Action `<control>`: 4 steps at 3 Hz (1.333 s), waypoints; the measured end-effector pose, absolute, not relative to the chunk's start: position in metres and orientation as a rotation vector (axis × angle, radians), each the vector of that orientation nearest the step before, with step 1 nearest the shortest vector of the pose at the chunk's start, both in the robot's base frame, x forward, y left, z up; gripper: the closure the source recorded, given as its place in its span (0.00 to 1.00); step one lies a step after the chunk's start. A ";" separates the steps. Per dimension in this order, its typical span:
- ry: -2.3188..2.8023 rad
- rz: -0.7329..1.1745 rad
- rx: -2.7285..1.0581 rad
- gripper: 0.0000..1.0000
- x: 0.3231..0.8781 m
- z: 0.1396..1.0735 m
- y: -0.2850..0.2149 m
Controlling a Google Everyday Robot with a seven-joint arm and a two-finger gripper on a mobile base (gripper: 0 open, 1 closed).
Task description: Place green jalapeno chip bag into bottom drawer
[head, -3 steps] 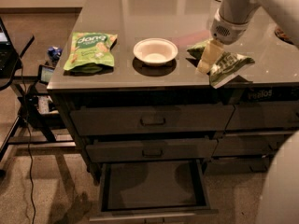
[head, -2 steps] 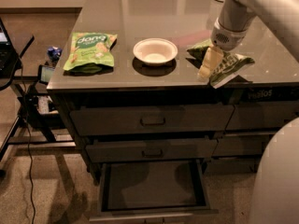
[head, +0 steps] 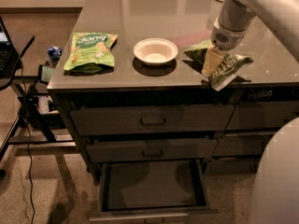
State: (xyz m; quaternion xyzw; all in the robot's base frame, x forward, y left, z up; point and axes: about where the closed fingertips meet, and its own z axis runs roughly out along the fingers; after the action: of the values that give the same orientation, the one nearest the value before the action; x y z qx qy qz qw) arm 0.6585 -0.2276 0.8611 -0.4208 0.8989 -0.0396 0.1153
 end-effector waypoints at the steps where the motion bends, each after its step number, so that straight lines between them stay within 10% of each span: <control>1: 2.634 -0.116 -1.233 0.65 0.659 0.861 -0.228; 2: 2.634 -0.116 -1.233 0.89 0.659 0.861 -0.228; 4: 2.596 -0.111 -1.246 1.00 0.642 0.870 -0.231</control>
Offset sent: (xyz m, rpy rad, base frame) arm 0.0000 0.0000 0.0000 0.0000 0.0000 0.0000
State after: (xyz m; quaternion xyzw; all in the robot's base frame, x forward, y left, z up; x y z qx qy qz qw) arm 0.6422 -0.2310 0.8701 -0.4285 0.8934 -0.0381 0.1295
